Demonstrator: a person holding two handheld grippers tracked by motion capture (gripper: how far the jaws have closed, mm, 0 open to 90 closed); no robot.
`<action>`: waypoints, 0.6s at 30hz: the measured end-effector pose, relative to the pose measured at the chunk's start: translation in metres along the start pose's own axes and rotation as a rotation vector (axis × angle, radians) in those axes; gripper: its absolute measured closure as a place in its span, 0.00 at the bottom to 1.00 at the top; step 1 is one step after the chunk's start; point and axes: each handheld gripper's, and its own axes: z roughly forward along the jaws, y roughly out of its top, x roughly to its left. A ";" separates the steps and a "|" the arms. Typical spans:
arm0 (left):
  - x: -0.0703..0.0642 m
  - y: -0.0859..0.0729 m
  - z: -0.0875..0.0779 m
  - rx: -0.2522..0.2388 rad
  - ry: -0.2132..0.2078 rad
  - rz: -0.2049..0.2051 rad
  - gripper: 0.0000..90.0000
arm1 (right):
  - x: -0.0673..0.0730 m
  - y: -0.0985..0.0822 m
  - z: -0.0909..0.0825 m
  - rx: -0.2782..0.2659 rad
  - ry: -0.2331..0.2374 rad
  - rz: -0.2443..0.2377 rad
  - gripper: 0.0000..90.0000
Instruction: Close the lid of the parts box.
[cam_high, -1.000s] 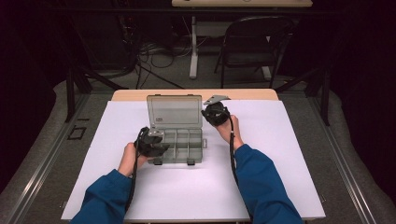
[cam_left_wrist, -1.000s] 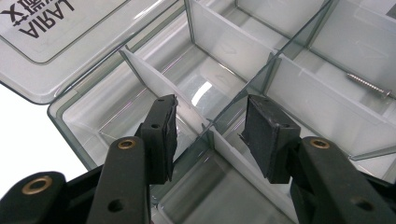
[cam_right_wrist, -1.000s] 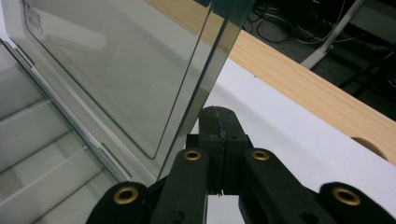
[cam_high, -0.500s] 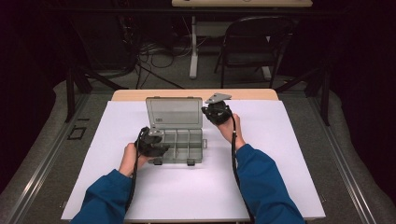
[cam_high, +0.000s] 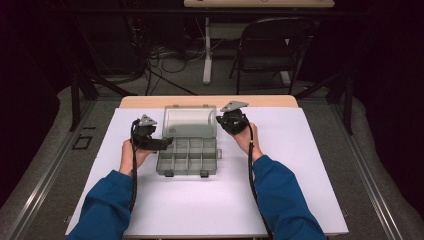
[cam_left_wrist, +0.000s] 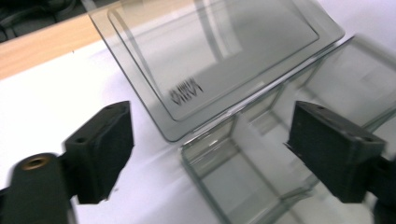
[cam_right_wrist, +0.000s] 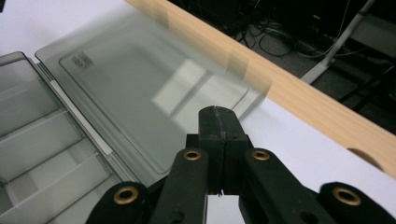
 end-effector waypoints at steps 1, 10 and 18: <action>-0.003 -0.001 -0.001 0.007 -0.028 0.015 0.20 | -0.001 -0.001 0.001 0.012 0.002 0.007 1.00; -0.042 -0.005 0.006 0.123 -0.084 0.177 0.36 | -0.009 -0.011 0.008 0.074 -0.009 0.024 1.00; -0.047 -0.013 0.015 0.201 -0.078 0.209 0.52 | -0.010 -0.015 0.013 0.110 -0.006 0.022 1.00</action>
